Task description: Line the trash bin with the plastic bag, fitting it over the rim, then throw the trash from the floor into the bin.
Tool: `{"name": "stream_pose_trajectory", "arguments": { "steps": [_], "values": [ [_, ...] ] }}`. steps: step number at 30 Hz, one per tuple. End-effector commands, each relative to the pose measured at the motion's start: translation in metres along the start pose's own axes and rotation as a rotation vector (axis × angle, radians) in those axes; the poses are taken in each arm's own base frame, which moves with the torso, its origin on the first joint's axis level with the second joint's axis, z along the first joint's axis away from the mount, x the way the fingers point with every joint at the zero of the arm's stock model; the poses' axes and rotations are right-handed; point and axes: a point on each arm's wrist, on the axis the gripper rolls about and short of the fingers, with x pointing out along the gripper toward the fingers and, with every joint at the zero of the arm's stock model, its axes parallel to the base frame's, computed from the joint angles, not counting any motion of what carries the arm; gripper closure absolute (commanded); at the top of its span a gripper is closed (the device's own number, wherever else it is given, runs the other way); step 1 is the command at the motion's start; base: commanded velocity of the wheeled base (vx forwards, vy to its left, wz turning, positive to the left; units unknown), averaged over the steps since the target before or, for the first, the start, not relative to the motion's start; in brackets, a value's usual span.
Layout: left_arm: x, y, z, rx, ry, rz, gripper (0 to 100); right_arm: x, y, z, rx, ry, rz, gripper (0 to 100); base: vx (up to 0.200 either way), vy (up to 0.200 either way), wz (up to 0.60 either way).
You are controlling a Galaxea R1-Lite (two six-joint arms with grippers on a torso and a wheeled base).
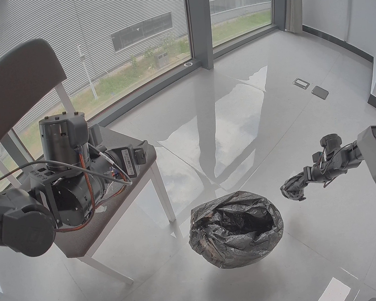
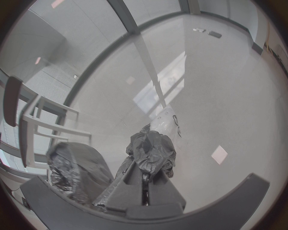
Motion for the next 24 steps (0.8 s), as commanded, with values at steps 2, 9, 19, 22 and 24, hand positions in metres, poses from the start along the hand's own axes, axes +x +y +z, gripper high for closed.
{"name": "stream_pose_trajectory", "arguments": {
  "steps": [2, 9, 19, 22, 24],
  "values": [
    [-0.001, 0.002, 0.001, -0.003, -0.005, 0.005, 0, -0.095, 0.077, 0.033, -0.116, -0.193, 0.196, 100, 0.000, 0.000, 0.00],
    [-0.001, 0.002, 0.001, -0.003, -0.005, 0.005, 0, -0.112, 0.158, 0.001, -0.249, -0.184, 0.332, 100, 0.000, 0.000, 0.00],
    [0.001, 0.000, -0.001, 0.002, 0.003, 0.002, 0, -0.110, 0.196, -0.039, -0.376, -0.079, 0.401, 100, 0.000, 0.000, 0.00],
    [0.001, 0.000, -0.001, 0.002, 0.004, 0.000, 0, -0.099, 0.195, -0.046, -0.388, -0.047, 0.402, 100, 0.000, 0.000, 0.00],
    [0.001, 0.000, -0.001, 0.002, 0.004, 0.000, 0, -0.094, 0.195, -0.049, -0.389, -0.034, 0.405, 100, 0.000, 0.000, 0.00]
  ]
}}
